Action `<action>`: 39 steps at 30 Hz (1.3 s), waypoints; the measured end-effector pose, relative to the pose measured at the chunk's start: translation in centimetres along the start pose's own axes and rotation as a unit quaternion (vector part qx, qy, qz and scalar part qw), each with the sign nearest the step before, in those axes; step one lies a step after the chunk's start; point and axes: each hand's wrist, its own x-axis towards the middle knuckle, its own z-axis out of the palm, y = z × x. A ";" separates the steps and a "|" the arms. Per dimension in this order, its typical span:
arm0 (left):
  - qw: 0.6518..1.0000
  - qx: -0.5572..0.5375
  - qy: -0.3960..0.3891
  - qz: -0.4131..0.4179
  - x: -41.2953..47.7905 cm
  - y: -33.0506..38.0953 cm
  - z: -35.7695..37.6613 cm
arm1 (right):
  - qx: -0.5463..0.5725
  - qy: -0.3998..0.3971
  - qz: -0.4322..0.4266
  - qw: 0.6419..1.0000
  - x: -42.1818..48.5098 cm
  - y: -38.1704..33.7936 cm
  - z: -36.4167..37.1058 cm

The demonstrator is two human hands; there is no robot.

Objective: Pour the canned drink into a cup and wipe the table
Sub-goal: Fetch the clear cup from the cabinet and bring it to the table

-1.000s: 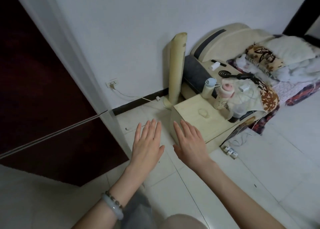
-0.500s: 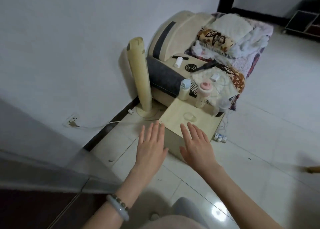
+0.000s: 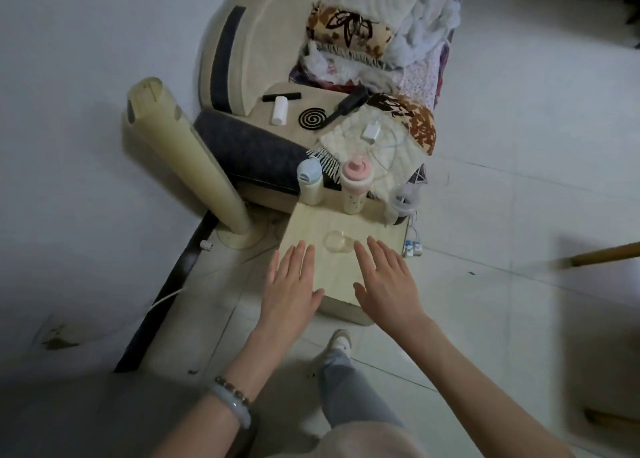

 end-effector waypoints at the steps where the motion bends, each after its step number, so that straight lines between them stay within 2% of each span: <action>1: 1.000 -0.015 -0.009 0.005 1.6 -0.2 0.4 | 0.004 -0.005 0.002 1.000 1.0 0.7 0.3; 6: 0.989 -0.128 -0.068 0.036 7.4 -2.2 2.9 | 0.079 -0.057 0.012 0.995 4.8 4.5 2.6; 10: 0.976 -0.180 -0.115 0.035 10.3 -3.7 5.0 | 0.151 -0.098 0.056 0.982 6.5 7.2 5.4; 15: 0.952 -0.255 -0.171 -0.020 14.2 -4.2 9.4 | 0.202 -0.161 0.123 0.958 8.6 9.5 10.4; 18: 0.920 -0.321 -0.201 -0.102 16.2 -4.0 13.6 | 0.284 -0.180 0.206 0.919 10.0 10.5 14.2; 20: 0.902 -0.355 -0.203 -0.140 17.4 -4.0 16.9 | 0.349 -0.179 0.273 0.878 11.1 10.8 16.9; 24: 0.888 -0.371 -0.213 -0.168 20.0 -4.2 23.3 | 0.466 -0.163 0.411 0.767 13.1 11.2 22.3; 26: 0.889 -0.373 -0.212 -0.163 21.2 -4.2 25.7 | 0.493 -0.160 0.426 0.742 13.8 11.5 24.5; 28: 0.891 -0.375 -0.209 -0.147 22.2 -4.2 27.9 | 0.502 -0.157 0.427 0.736 14.3 11.9 25.9; 31: 0.884 -0.396 -0.206 -0.138 23.1 -3.7 29.8 | 0.506 -0.165 0.403 0.744 14.6 12.1 27.1; 34: 0.881 -0.416 -0.191 -0.118 23.5 -3.0 30.0 | 0.519 -0.173 0.378 0.747 14.9 11.9 27.3; 39: 0.886 -0.415 -0.182 -0.093 23.5 -3.3 27.8 | 0.535 -0.181 0.382 0.731 15.1 11.6 25.3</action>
